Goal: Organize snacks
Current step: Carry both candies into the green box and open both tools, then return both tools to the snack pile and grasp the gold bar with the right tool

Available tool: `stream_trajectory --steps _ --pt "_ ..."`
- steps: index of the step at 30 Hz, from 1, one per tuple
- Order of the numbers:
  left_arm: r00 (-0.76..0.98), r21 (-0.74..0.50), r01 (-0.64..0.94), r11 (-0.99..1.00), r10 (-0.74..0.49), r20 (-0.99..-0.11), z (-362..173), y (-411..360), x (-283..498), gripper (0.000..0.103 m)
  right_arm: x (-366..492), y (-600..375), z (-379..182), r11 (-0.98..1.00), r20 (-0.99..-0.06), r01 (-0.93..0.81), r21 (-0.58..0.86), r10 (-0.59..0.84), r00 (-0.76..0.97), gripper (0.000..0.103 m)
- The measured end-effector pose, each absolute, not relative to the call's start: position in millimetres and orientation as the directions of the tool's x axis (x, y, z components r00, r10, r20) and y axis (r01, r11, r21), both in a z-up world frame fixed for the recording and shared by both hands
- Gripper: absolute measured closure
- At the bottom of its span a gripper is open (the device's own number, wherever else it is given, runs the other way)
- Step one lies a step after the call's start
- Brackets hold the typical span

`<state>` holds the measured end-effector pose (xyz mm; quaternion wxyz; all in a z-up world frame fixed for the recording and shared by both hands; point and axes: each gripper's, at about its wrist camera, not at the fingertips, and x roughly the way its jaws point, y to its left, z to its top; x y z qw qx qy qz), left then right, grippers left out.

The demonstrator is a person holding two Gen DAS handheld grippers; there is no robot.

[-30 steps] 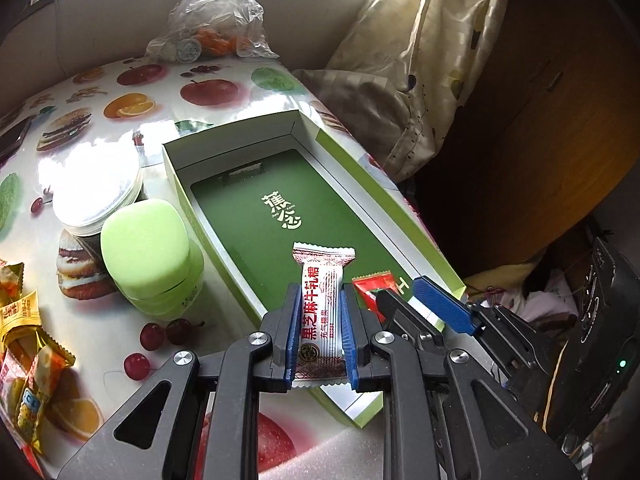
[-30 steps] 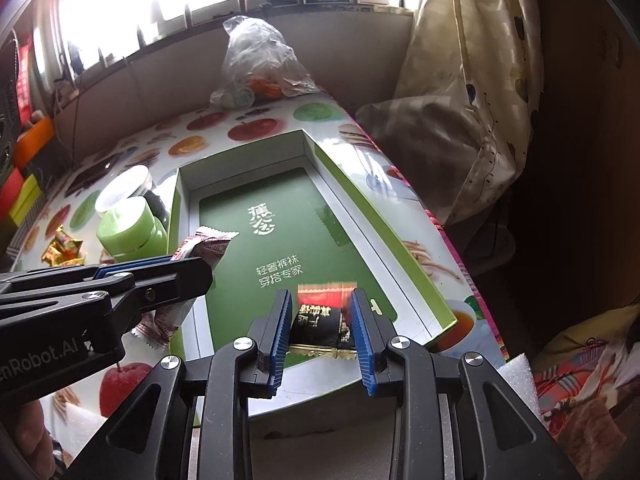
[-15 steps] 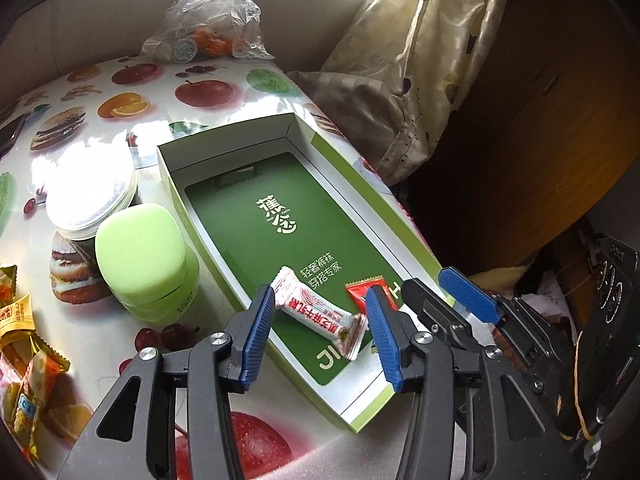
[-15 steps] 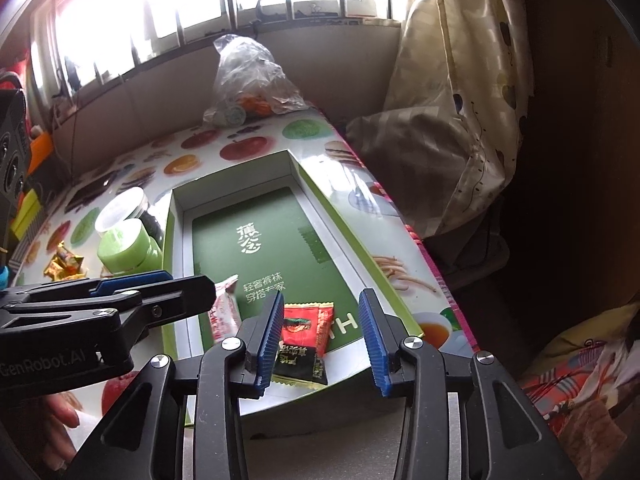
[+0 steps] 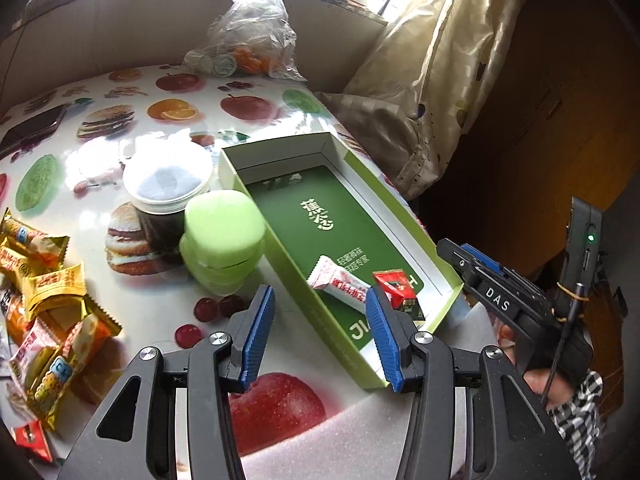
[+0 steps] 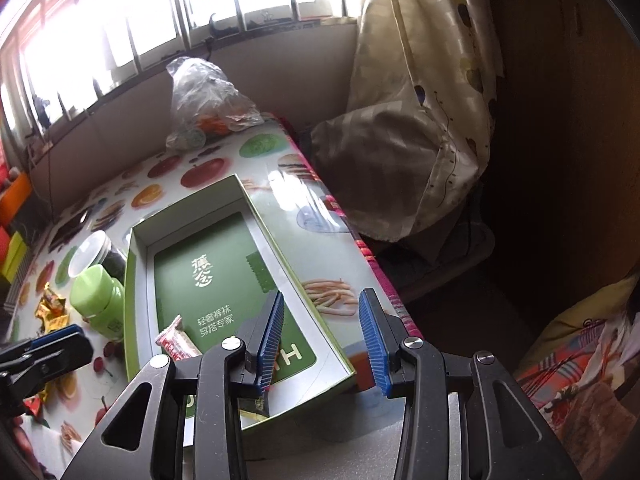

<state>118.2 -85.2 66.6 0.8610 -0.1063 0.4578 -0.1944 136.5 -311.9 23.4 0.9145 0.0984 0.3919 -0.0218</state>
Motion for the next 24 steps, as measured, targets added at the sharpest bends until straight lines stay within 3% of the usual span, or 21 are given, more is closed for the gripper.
stream_trajectory --steps 8,17,24 --pt "0.545 -0.335 0.146 0.931 -0.358 -0.758 61 -35 99 0.054 133 -301 14 0.955 -0.724 0.06 0.291 0.179 0.666 0.066" --pt "0.572 -0.316 0.079 0.945 -0.303 -0.762 56 10 82 0.054 126 -289 18 0.966 -0.735 0.068 0.251 0.144 0.662 0.066" --pt "0.592 -0.278 0.007 0.961 -0.228 -0.773 52 50 70 0.054 109 -268 41 0.978 -0.693 0.032 0.204 0.121 0.711 0.066"
